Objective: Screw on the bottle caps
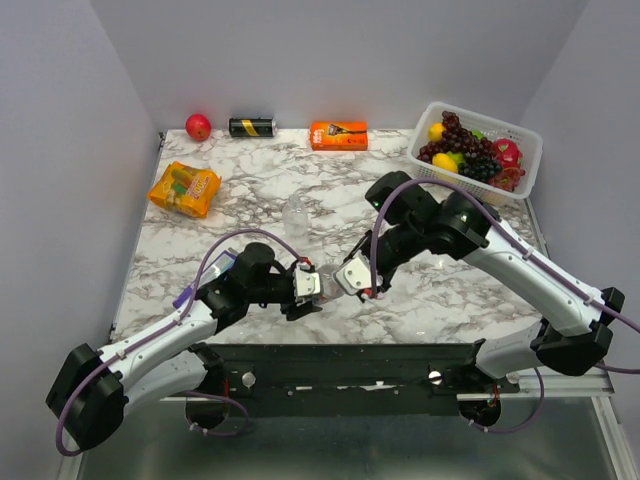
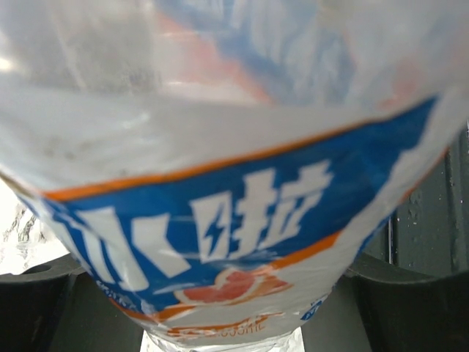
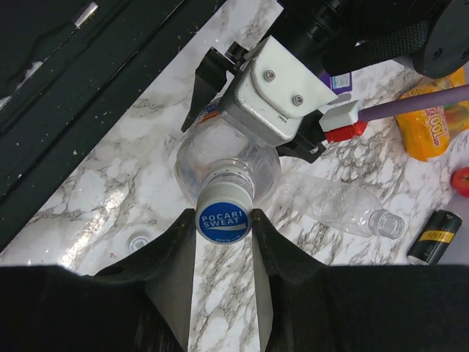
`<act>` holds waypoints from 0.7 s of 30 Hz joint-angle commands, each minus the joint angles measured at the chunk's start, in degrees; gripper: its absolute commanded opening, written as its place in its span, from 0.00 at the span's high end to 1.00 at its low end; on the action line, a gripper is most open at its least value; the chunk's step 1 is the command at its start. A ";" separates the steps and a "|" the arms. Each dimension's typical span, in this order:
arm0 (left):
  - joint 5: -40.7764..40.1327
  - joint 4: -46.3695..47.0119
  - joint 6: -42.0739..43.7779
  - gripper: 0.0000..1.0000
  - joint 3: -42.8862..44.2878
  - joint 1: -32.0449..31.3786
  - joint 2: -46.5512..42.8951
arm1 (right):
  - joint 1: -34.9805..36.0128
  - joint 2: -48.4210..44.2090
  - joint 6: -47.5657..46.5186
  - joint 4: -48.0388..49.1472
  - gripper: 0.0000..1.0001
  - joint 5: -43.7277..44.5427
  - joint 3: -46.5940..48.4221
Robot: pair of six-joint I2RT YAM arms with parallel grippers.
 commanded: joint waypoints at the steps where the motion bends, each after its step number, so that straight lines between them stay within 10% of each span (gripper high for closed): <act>1: 0.31 4.76 -0.09 1.00 -0.11 -0.69 -1.40 | 0.63 2.17 1.32 -0.52 0.73 -0.62 1.72; 21: -9.45 21.36 -6.86 1.00 -3.54 -0.78 -4.65 | 0.11 7.44 14.24 -2.18 0.74 -0.79 3.83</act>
